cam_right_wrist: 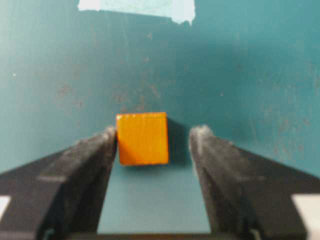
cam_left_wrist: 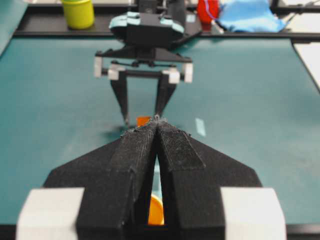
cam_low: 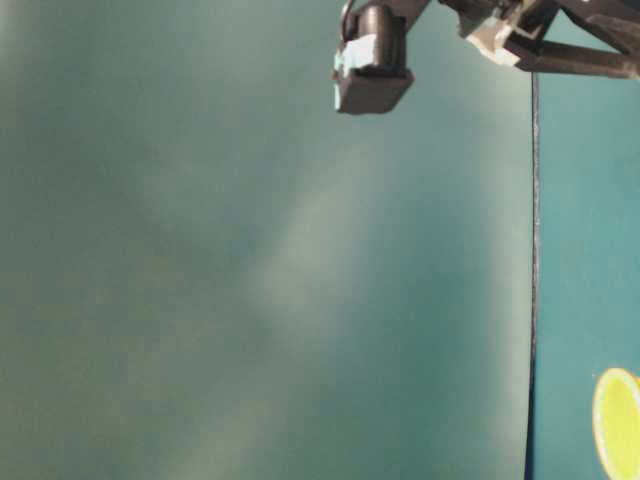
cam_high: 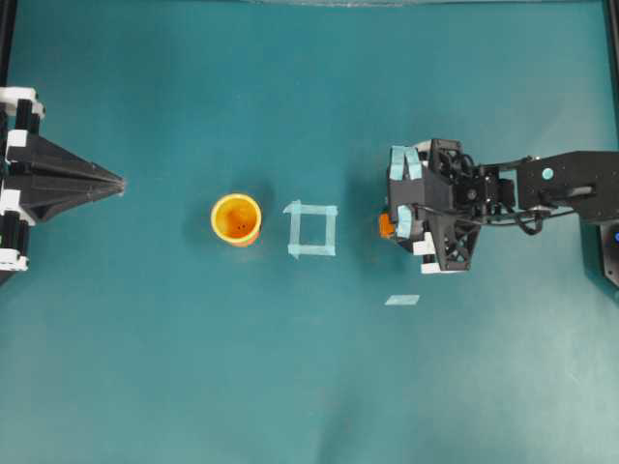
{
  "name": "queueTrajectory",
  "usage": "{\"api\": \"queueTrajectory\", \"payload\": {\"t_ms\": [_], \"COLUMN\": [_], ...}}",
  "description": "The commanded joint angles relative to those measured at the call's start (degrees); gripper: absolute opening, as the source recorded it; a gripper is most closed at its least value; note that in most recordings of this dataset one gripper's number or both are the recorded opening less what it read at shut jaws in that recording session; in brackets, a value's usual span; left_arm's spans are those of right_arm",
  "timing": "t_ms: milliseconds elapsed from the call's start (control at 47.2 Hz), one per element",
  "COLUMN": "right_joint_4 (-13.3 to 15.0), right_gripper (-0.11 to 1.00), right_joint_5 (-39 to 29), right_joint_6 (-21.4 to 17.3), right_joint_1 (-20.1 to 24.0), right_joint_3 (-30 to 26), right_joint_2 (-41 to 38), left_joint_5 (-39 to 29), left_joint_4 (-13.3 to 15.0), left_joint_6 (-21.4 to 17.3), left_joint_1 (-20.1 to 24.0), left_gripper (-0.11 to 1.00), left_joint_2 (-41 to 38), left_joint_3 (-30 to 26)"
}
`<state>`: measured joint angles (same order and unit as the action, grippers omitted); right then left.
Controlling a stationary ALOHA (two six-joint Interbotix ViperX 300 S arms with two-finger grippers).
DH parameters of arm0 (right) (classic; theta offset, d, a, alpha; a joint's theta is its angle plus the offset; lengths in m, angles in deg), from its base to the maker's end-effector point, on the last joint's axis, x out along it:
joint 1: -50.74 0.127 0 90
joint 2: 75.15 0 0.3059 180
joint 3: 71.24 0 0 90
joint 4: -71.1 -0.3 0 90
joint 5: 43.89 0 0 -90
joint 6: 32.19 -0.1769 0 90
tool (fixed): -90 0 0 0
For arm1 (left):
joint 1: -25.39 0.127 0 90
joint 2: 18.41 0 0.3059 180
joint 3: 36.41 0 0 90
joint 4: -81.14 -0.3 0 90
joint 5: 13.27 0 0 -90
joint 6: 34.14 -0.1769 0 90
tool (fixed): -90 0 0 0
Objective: Move the block to the right with right arm.
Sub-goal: 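Lower the right gripper around the orange cube and close it, then lift the held cube and carry it right with the right gripper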
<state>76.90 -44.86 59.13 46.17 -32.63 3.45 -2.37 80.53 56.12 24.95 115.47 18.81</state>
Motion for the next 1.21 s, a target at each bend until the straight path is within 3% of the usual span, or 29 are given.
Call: {"api": "queueTrajectory", "payload": {"t_ms": [0,318,551,1017,1187], "right_joint_4": [0.2,0.2,-0.3,-0.4,-2.4], "right_gripper": [0.62,0.59,0.40,0.40,0.40], "right_joint_5": [1.1,1.0,-0.4,-12.3,-17.1], "right_joint_6": [-0.1,-0.2,-1.0,-1.0,-1.1], "right_joint_1": [0.1,0.1,0.6,1.1,1.1], "right_joint_3": [-1.6,-2.0,-2.7,-8.5,-10.0], "right_joint_2": [-0.3,-1.4,-0.4,10.5,13.4], "left_joint_5": [0.2,0.3,0.3,0.3,0.3], "left_joint_4": [-0.2,-0.1,-0.1,-0.2,-0.1], "left_joint_6": [0.0,0.0,0.0,0.0,0.0], "left_joint_1": [-0.2,-0.2,-0.2,-0.2,-0.2], "left_gripper": [0.00,0.00,0.00,0.00,0.00], "left_joint_2": [-0.4,-0.4,-0.4,-0.4,-0.4], "left_joint_3": [-1.5,-1.5,-1.6,-1.6,-1.6]}}
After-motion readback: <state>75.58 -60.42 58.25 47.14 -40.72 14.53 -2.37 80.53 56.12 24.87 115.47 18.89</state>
